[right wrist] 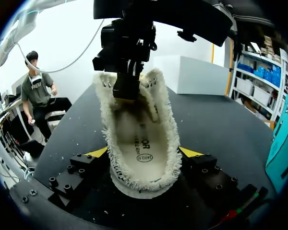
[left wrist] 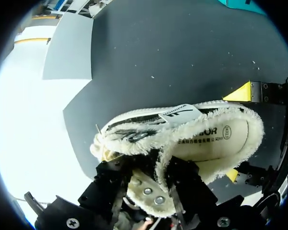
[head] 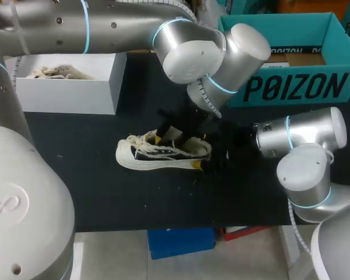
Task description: Take the shoe out of the shoebox, open the shoe tongue, remove and reinsert the insole, then place the shoe into the shoebox
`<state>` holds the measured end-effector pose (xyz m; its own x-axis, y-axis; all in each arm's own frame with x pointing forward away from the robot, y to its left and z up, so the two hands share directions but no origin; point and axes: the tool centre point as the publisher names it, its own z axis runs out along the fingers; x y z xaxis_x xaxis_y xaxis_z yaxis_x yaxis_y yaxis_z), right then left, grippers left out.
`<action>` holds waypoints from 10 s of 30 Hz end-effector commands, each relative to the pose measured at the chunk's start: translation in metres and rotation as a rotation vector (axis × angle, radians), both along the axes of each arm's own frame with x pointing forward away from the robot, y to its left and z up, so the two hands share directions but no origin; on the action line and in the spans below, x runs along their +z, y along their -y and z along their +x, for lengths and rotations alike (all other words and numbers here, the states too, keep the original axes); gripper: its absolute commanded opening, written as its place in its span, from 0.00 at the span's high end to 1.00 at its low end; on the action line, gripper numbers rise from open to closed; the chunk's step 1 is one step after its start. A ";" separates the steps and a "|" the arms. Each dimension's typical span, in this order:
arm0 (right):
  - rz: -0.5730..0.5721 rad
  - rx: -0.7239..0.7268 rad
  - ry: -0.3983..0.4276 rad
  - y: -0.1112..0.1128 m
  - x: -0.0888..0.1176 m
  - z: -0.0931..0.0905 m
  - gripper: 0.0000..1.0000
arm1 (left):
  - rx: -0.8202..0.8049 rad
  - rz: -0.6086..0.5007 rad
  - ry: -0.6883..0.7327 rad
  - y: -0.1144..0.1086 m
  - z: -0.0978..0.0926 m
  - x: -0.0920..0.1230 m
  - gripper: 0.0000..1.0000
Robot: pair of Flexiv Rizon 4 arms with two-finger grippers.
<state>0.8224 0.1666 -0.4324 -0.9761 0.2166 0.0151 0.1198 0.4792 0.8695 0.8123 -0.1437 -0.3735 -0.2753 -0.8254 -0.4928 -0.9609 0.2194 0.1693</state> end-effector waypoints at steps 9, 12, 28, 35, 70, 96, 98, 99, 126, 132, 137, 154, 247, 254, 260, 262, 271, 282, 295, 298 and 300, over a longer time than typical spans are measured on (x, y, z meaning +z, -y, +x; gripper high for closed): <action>-0.002 -0.002 0.000 0.000 -0.003 0.001 1.00 | -0.037 -0.012 0.089 -0.002 -0.011 0.012 1.00; -0.002 -0.002 0.000 0.000 -0.003 0.001 1.00 | -0.022 -0.042 0.108 -0.004 -0.012 0.021 1.00; -0.002 -0.002 0.000 0.000 -0.003 0.001 1.00 | -0.003 -0.075 0.225 -0.032 -0.002 0.062 1.00; -0.002 -0.002 0.000 0.000 -0.003 0.001 1.00 | 0.020 -0.082 0.247 -0.046 -0.003 0.066 1.00; -0.002 -0.002 0.000 0.000 -0.003 0.001 1.00 | 0.186 -0.148 0.246 -0.128 -0.021 0.047 0.00; -0.002 -0.002 0.000 0.000 -0.003 0.001 1.00 | 0.240 -0.192 0.221 -0.162 -0.026 0.022 0.00; -0.002 -0.002 0.000 0.000 -0.003 0.001 1.00 | 0.224 -0.201 0.230 -0.161 -0.026 0.029 0.00; -0.002 -0.002 0.000 0.000 -0.003 0.001 1.00 | 0.210 -0.211 0.233 -0.160 -0.027 0.033 0.00; -0.002 -0.002 0.000 0.000 -0.003 0.001 1.00 | -1.321 -0.707 -0.524 -0.022 -0.011 0.114 1.00; -0.002 -0.002 0.000 0.000 -0.003 0.001 1.00 | -1.480 -0.658 -0.645 -0.015 -0.008 0.111 1.00; -0.002 -0.002 0.000 0.000 -0.003 0.001 1.00 | -1.516 -0.658 -0.672 -0.015 -0.008 0.111 1.00; -0.002 -0.002 0.000 0.000 -0.003 0.001 1.00 | -1.516 -0.658 -0.672 -0.015 -0.008 0.111 1.00; -0.002 -0.002 0.000 0.000 -0.003 0.001 1.00 | -1.398 -0.904 -0.647 0.022 -0.033 -0.032 1.00; -0.002 -0.002 0.000 0.000 -0.003 0.001 1.00 | -1.389 -0.884 -0.632 0.022 -0.035 -0.034 1.00; -0.002 -0.002 0.000 0.000 -0.003 0.001 1.00 | -1.384 -0.854 -0.615 0.023 -0.037 -0.037 1.00; -0.002 -0.002 0.000 0.000 -0.003 0.001 1.00 | -1.377 -0.836 -0.609 0.023 -0.038 -0.039 1.00; -0.002 -0.002 0.000 0.000 -0.003 0.001 1.00 | -1.376 -0.822 -0.595 0.021 -0.036 -0.040 0.88; -0.002 -0.002 0.000 0.000 -0.003 0.001 1.00 | -1.378 -0.755 -0.548 0.015 -0.033 -0.033 0.67; -0.002 -0.002 0.000 0.000 -0.003 0.001 1.00 | -1.328 -0.412 -0.398 0.006 -0.033 -0.030 0.66; -0.002 -0.002 0.000 0.000 -0.003 0.001 1.00 | -1.326 -0.324 -0.346 0.004 -0.033 -0.029 0.67; -0.002 -0.002 0.000 0.000 -0.003 0.001 1.00 | -1.319 -0.268 -0.314 0.001 -0.031 -0.029 0.69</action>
<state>0.8218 0.1676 -0.4326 -0.9763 0.2160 0.0140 0.1186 0.4793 0.8696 0.7926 -0.1456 -0.4058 -0.9981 0.0618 0.0040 0.0619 0.9922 0.1078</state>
